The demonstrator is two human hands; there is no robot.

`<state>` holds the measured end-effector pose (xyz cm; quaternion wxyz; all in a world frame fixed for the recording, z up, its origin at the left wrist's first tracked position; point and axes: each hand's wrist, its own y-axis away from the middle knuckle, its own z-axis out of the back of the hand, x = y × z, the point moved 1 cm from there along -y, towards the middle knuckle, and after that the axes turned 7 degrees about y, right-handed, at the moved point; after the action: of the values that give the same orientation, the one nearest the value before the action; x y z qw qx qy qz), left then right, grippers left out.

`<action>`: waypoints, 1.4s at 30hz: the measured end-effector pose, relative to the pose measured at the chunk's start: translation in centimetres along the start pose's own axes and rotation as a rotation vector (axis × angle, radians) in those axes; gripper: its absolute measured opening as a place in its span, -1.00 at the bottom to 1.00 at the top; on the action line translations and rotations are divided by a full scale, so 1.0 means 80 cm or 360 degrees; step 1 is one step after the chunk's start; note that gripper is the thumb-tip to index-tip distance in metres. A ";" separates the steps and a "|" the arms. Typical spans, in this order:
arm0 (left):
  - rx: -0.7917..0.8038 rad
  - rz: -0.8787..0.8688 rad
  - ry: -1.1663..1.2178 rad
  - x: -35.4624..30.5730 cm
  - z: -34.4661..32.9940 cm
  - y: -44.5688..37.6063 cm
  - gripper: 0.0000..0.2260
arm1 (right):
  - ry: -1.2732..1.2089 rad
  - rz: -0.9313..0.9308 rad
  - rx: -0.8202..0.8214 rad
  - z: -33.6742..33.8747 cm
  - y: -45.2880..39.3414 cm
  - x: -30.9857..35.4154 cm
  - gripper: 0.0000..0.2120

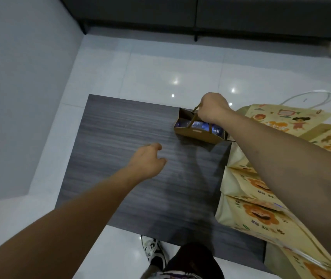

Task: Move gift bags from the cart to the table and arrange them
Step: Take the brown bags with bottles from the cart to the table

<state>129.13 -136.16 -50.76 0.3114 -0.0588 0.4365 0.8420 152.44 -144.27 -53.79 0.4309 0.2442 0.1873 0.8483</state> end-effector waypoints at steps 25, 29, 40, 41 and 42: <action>-0.0034 -0.0160 0.0047 0.009 0.019 -0.005 -0.53 | 0.0397 0.0134 -0.0148 0.001 -0.013 -0.013 -0.85; -0.0044 -0.0148 0.0062 -0.008 0.012 -0.015 -0.53 | 0.0482 0.0165 -0.0112 0.003 -0.016 -0.017 -0.89; 0.0009 -0.0193 0.0010 -0.049 0.012 -0.015 -0.54 | 0.0333 0.0172 -0.0213 -0.006 0.027 -0.020 -0.52; 0.0012 -0.0227 0.0007 -0.056 0.015 -0.012 -0.56 | 0.0297 0.0146 -0.0241 -0.011 0.042 -0.021 -0.49; 0.0011 -0.0263 0.0003 -0.064 0.018 -0.008 -0.58 | 0.0265 0.0113 -0.0248 -0.016 0.058 -0.022 -0.48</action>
<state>133.81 -137.18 -48.40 0.3795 -0.0944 0.4334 0.8120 149.67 -148.45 -52.82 0.4013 0.1450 0.1472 0.8923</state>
